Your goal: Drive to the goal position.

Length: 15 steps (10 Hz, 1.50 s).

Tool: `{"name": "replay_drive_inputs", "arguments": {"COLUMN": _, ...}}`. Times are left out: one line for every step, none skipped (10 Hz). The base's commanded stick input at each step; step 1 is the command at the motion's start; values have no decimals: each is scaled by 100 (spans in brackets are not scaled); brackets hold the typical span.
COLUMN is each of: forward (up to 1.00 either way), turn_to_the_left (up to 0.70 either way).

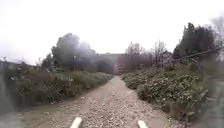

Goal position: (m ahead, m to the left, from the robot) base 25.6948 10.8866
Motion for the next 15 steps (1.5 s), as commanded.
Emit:
{"name": "replay_drive_inputs", "arguments": {"forward": 100, "turn_to_the_left": -19}}
{"name": "replay_drive_inputs", "arguments": {"forward": 100, "turn_to_the_left": 0}}
{"name": "replay_drive_inputs", "arguments": {"forward": 100, "turn_to_the_left": 0}}
{"name": "replay_drive_inputs", "arguments": {"forward": 100, "turn_to_the_left": 0}}
{"name": "replay_drive_inputs", "arguments": {"forward": 100, "turn_to_the_left": 0}}
{"name": "replay_drive_inputs", "arguments": {"forward": 100, "turn_to_the_left": -5}}
{"name": "replay_drive_inputs", "arguments": {"forward": 100, "turn_to_the_left": -27}}
{"name": "replay_drive_inputs", "arguments": {"forward": 100, "turn_to_the_left": -40}}
{"name": "replay_drive_inputs", "arguments": {"forward": 100, "turn_to_the_left": -35}}
{"name": "replay_drive_inputs", "arguments": {"forward": 100, "turn_to_the_left": 0}}
{"name": "replay_drive_inputs", "arguments": {"forward": 100, "turn_to_the_left": 0}}
{"name": "replay_drive_inputs", "arguments": {"forward": 100, "turn_to_the_left": 0}}
{"name": "replay_drive_inputs", "arguments": {"forward": 100, "turn_to_the_left": 0}}
{"name": "replay_drive_inputs", "arguments": {"forward": 100, "turn_to_the_left": 0}}
{"name": "replay_drive_inputs", "arguments": {"forward": 100, "turn_to_the_left": 0}}
